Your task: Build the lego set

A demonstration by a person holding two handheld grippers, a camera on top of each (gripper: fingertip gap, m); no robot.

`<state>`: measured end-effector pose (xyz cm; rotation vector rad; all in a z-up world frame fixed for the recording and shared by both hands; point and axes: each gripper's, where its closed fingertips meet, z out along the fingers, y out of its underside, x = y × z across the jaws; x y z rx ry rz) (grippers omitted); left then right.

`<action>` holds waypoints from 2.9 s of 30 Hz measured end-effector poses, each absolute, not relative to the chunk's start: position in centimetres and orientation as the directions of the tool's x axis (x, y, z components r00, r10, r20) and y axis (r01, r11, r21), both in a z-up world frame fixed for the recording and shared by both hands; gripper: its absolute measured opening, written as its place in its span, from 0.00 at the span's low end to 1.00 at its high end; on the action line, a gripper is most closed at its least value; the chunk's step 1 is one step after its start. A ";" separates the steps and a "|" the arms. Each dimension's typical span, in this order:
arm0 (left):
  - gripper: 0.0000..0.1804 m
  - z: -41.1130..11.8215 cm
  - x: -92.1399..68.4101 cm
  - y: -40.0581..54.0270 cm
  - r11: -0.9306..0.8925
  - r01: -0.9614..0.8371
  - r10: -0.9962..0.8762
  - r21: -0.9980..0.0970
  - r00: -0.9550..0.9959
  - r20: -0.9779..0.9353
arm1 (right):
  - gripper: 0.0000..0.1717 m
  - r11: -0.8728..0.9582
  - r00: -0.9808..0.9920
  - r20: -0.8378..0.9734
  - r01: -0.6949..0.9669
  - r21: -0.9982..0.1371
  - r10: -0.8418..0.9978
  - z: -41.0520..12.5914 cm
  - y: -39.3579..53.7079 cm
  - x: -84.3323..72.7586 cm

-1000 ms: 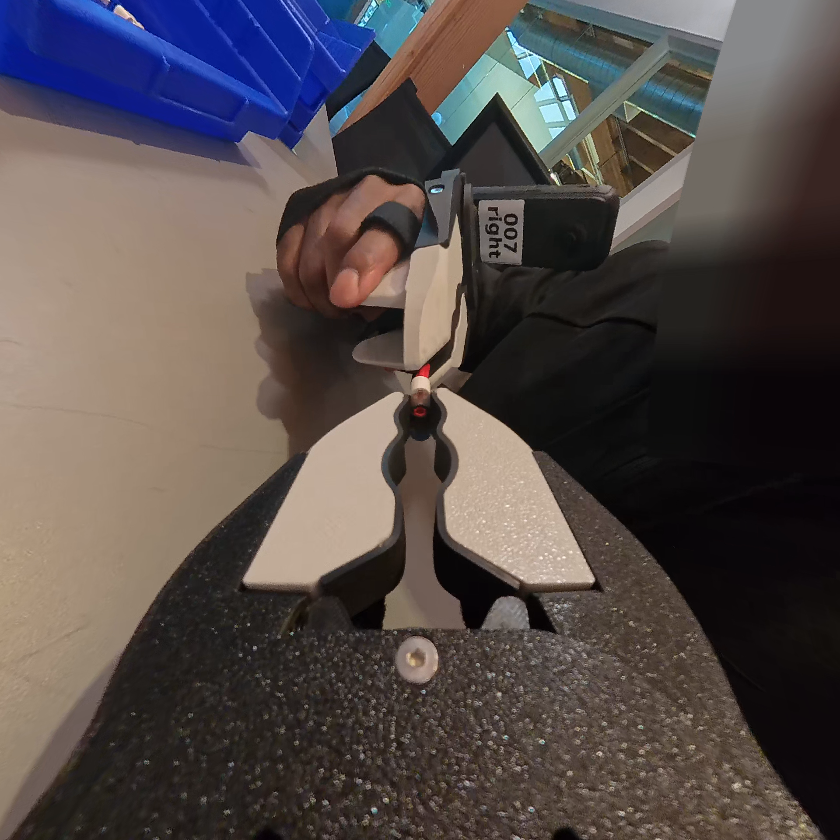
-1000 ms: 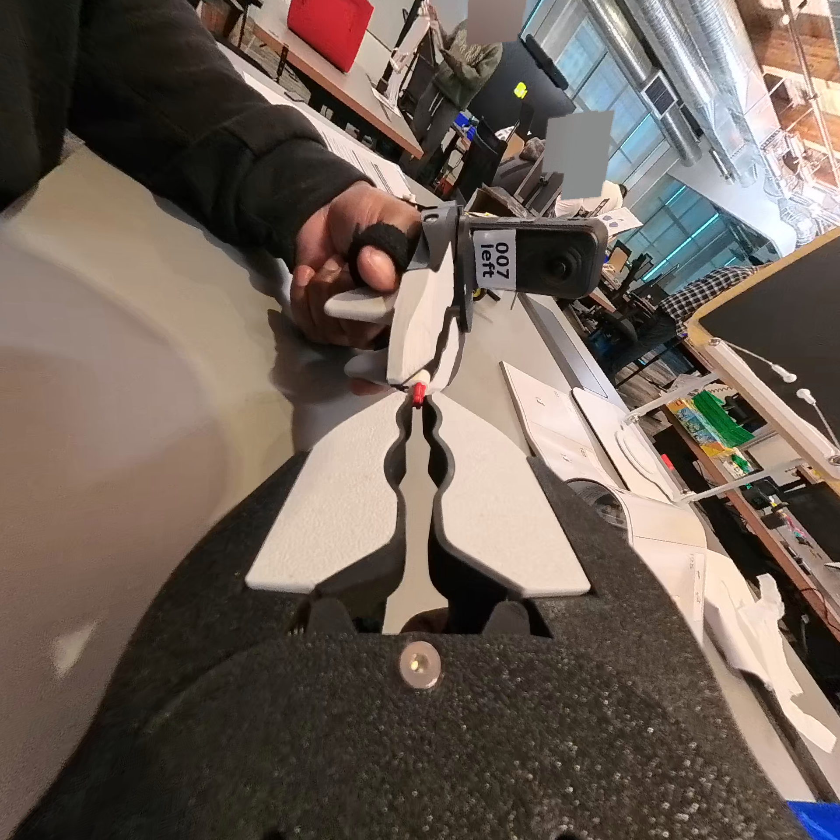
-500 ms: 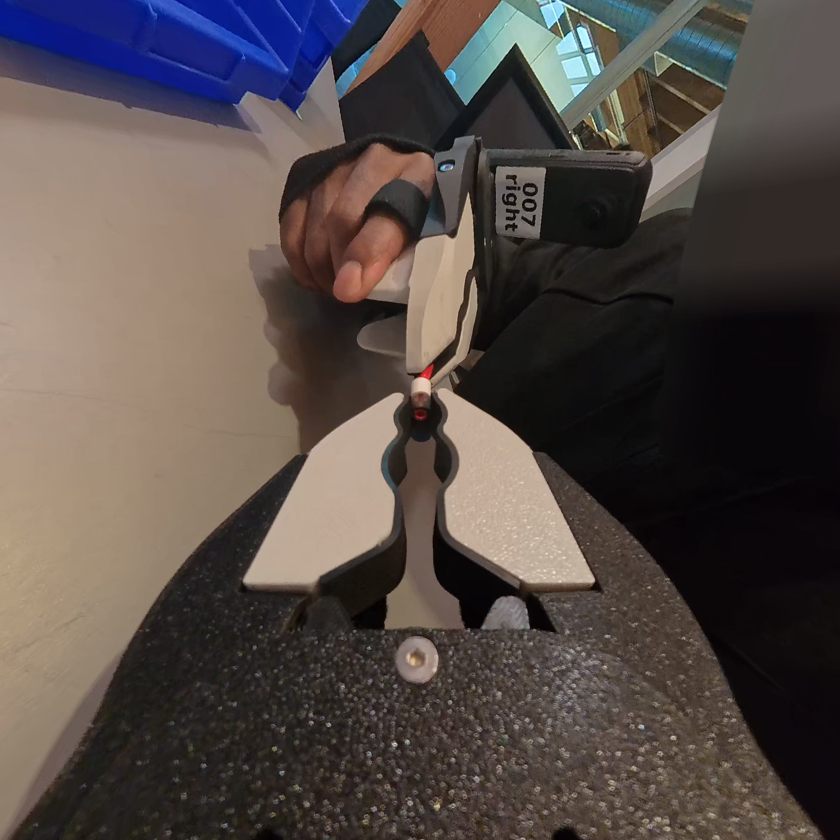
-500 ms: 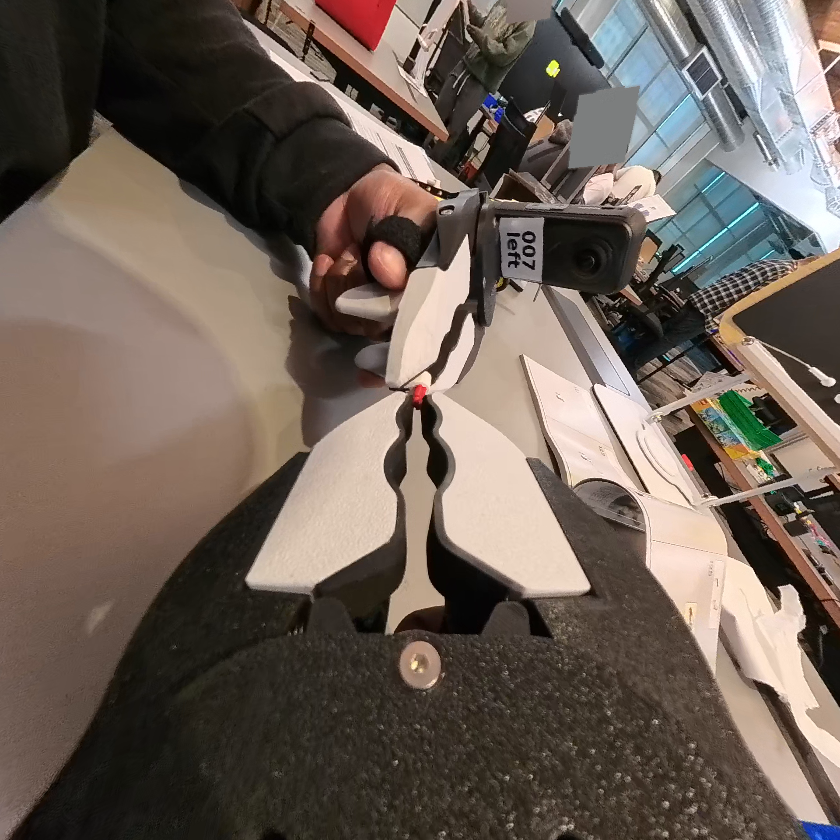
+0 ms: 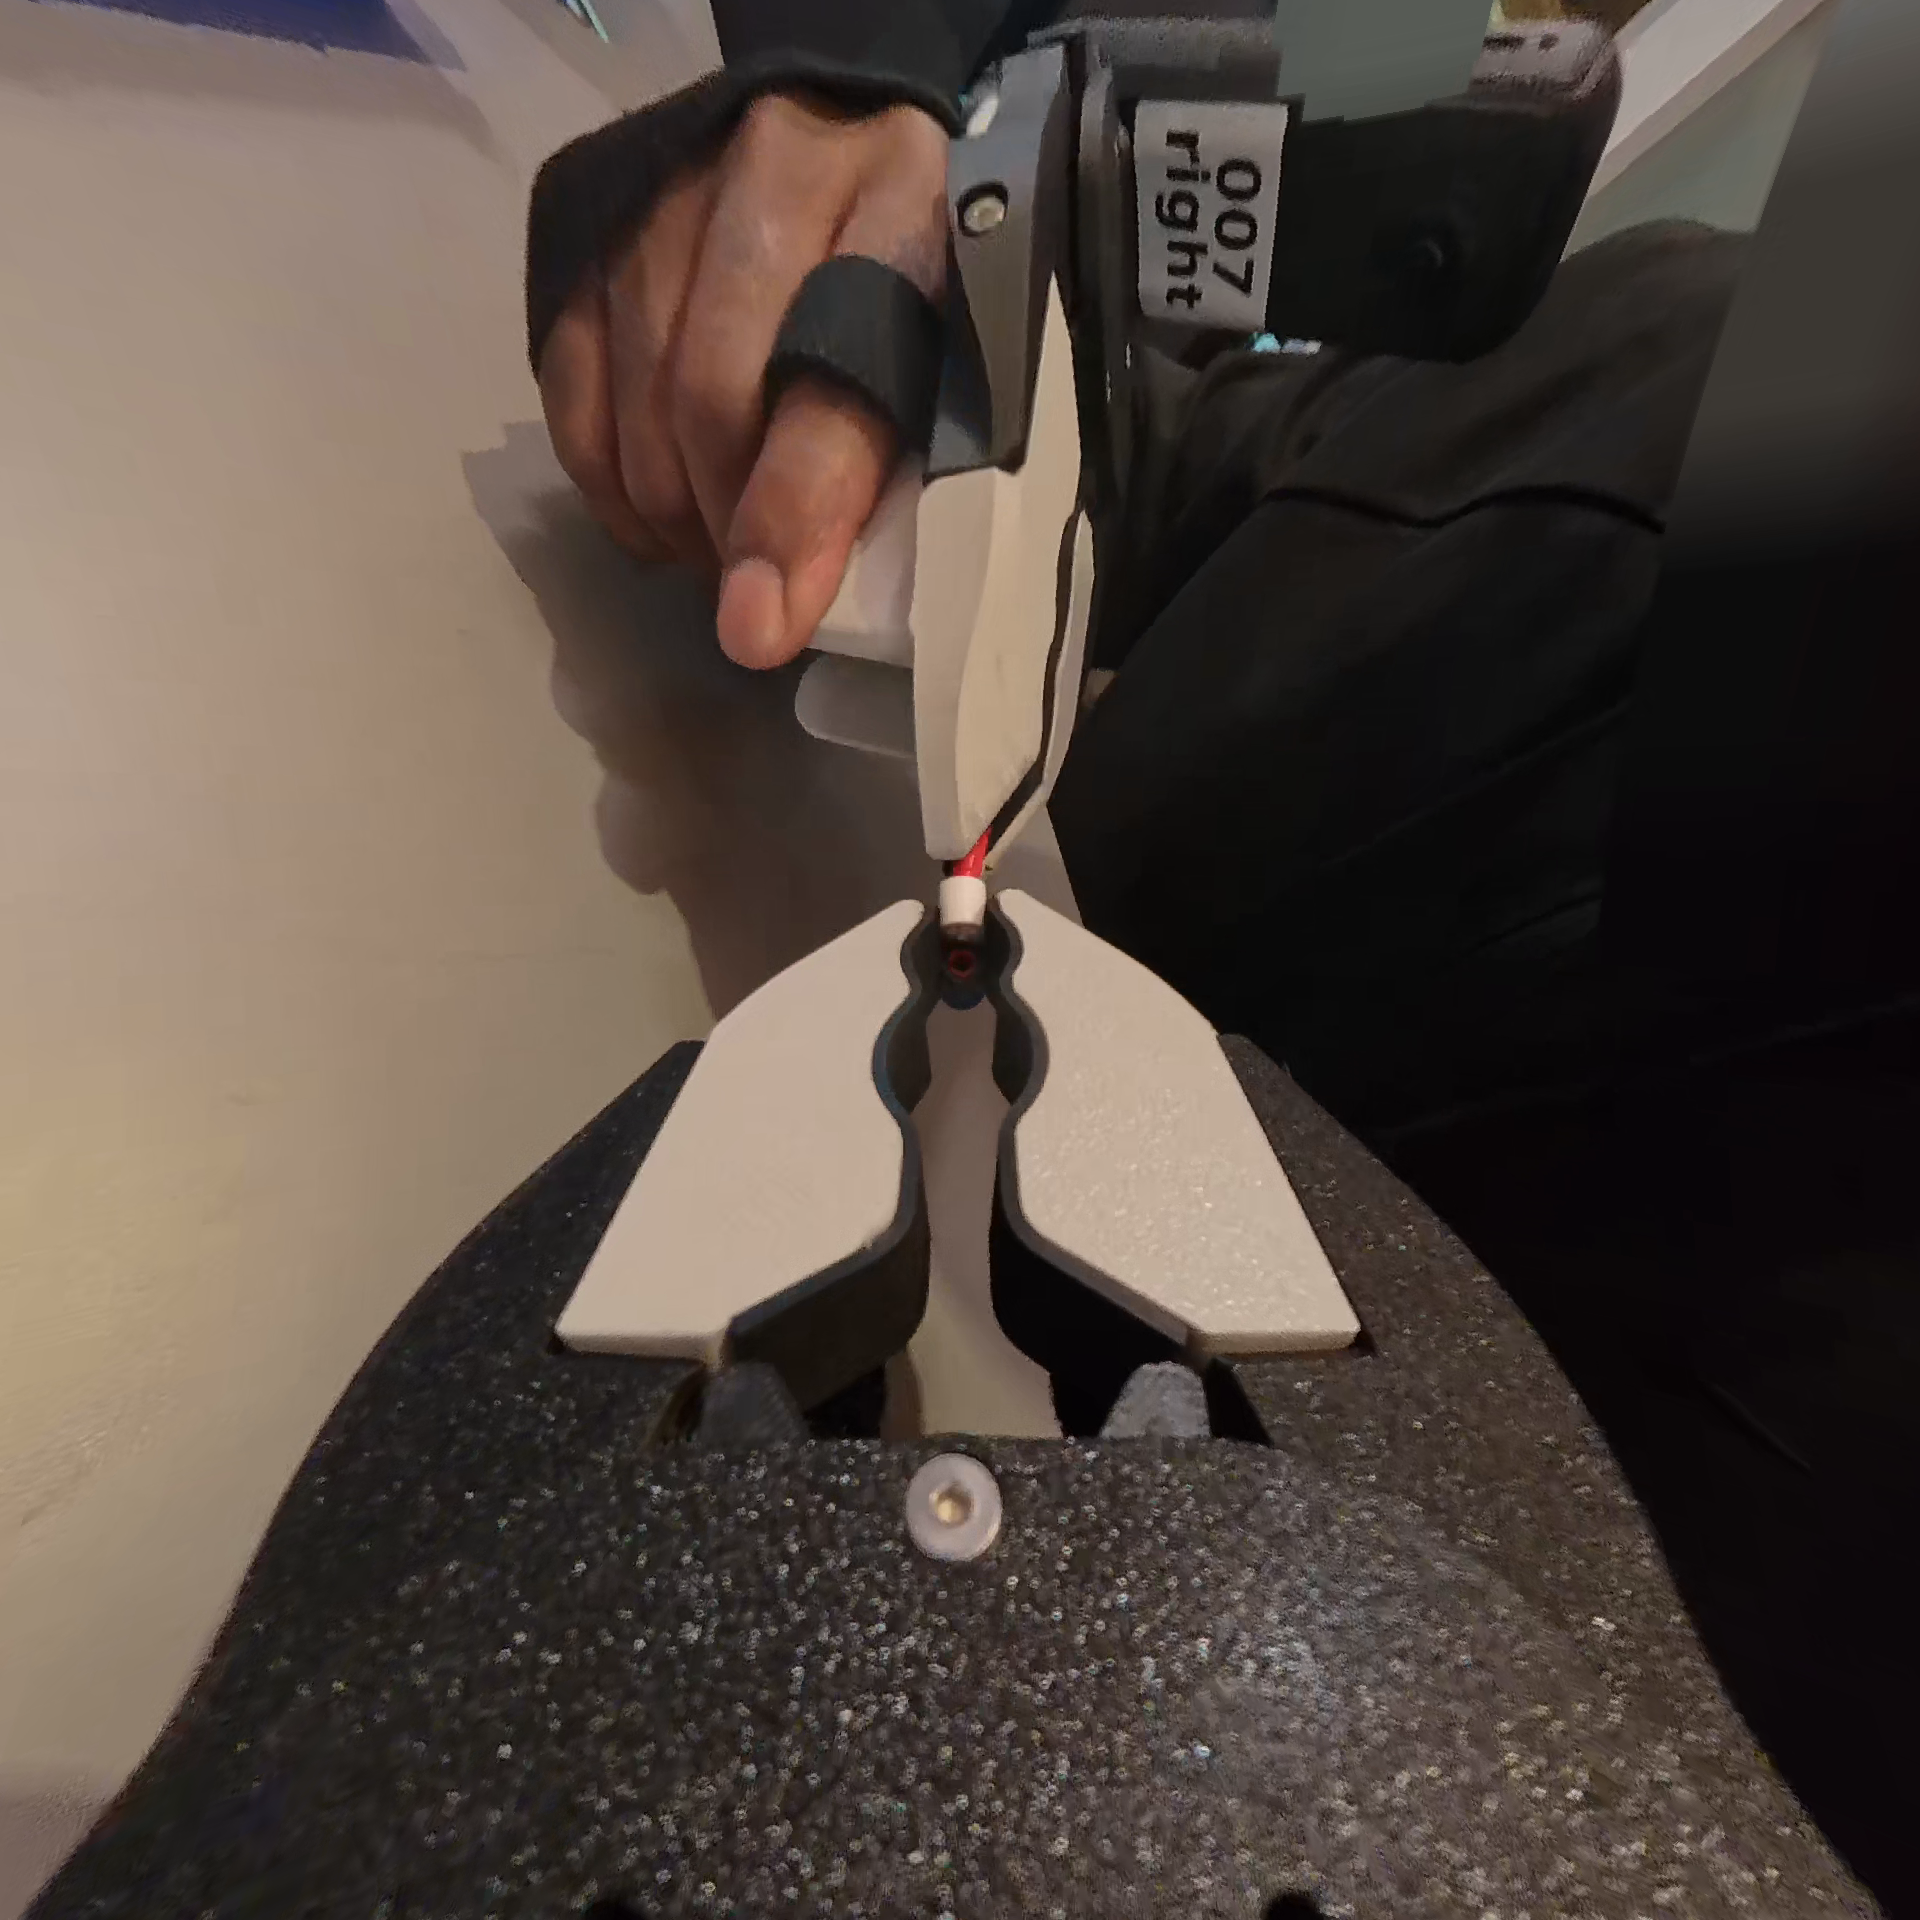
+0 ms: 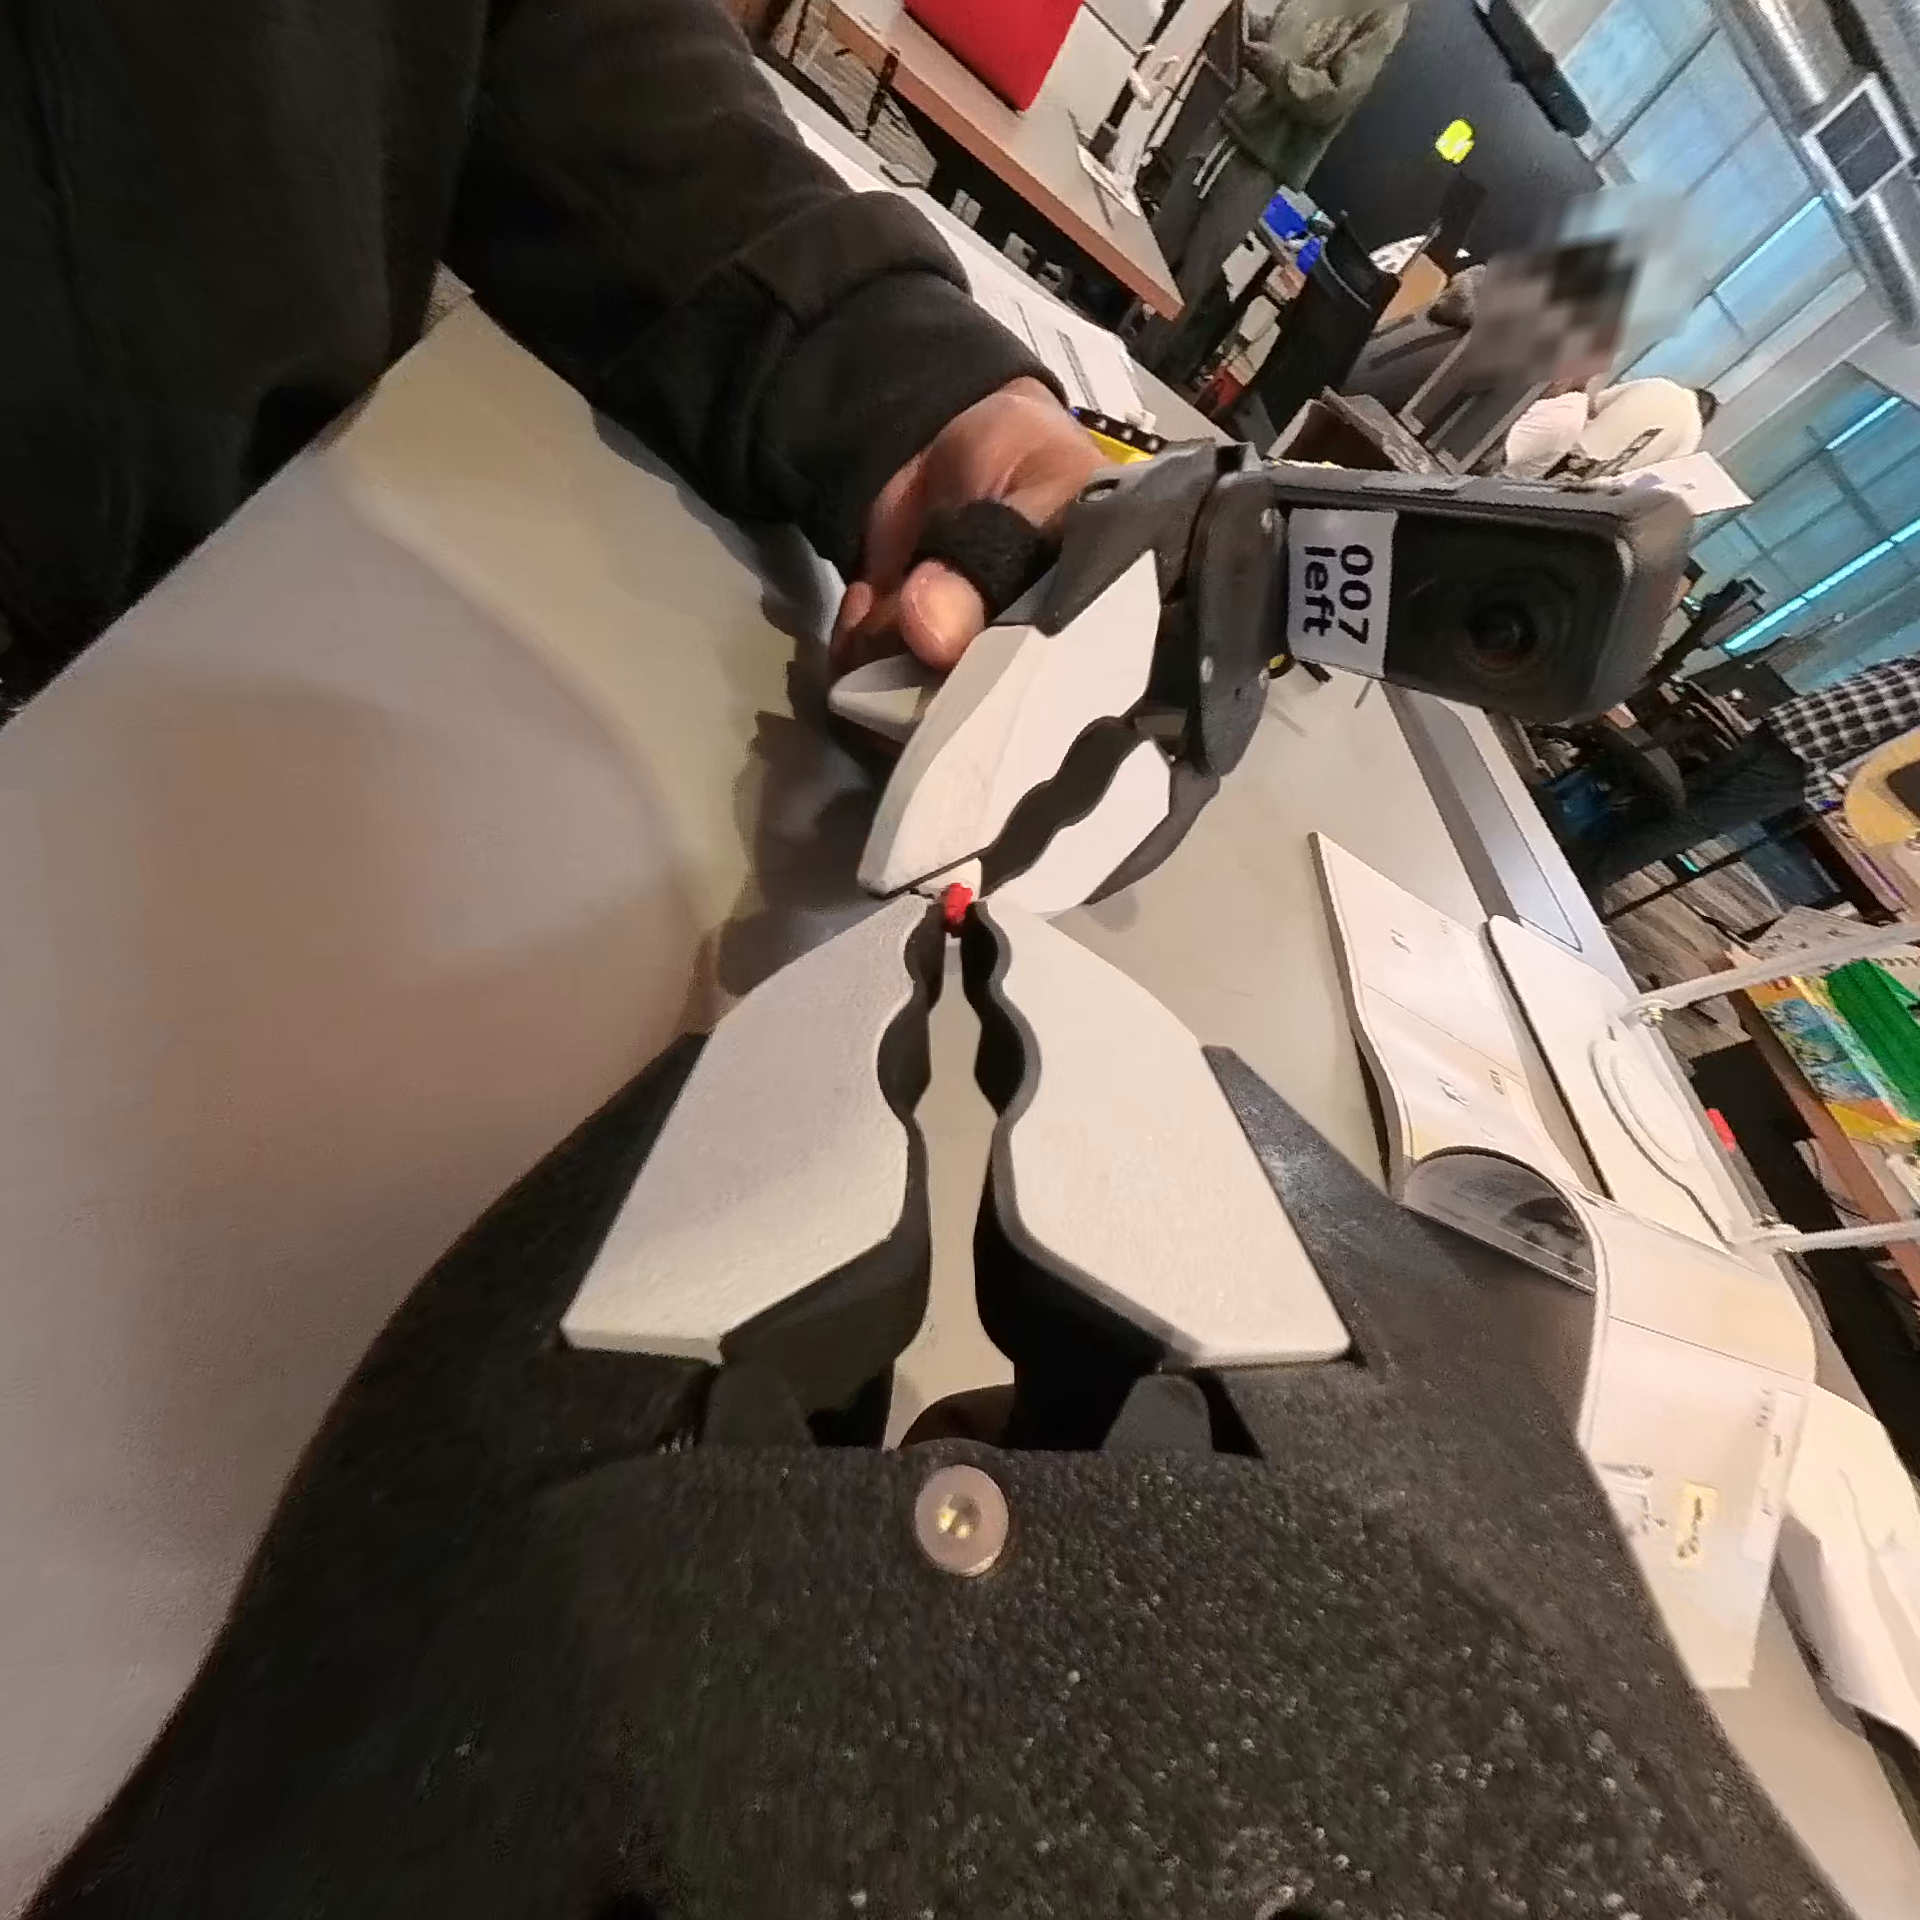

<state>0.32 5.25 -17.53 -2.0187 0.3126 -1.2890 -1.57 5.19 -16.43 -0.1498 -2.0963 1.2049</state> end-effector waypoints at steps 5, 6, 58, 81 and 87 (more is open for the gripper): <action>0.04 -17.5 0.3 5.5 -0.694 0.163 -0.557 -0.701 0.495 0.667 | 0.02 0.551 -0.746 0.505 -0.223 -0.804 0.434 -16.4 5.4 -1.7; 0.04 -17.2 0.0 5.8 -0.677 0.189 -0.554 -0.712 0.506 0.661 | 0.02 0.545 -0.733 0.505 -0.219 -0.809 0.456 -16.2 5.6 -2.0; 0.09 -14.7 -3.2 7.0 -0.540 0.432 -0.509 -0.722 0.516 0.689 | 0.02 0.457 -0.623 0.470 -0.196 -0.868 0.626 -14.3 7.2 -3.8; 0.04 -16.8 -1.4 5.5 -0.693 0.304 -0.481 -0.654 0.480 0.733 | 0.02 0.554 -0.723 0.507 -0.205 -0.807 0.470 -16.6 5.8 -2.3; 0.03 -16.9 -1.4 5.4 -0.697 0.295 -0.482 -0.653 0.482 0.732 | 0.02 0.544 -0.723 0.497 -0.200 -0.815 0.479 -16.7 5.6 -2.4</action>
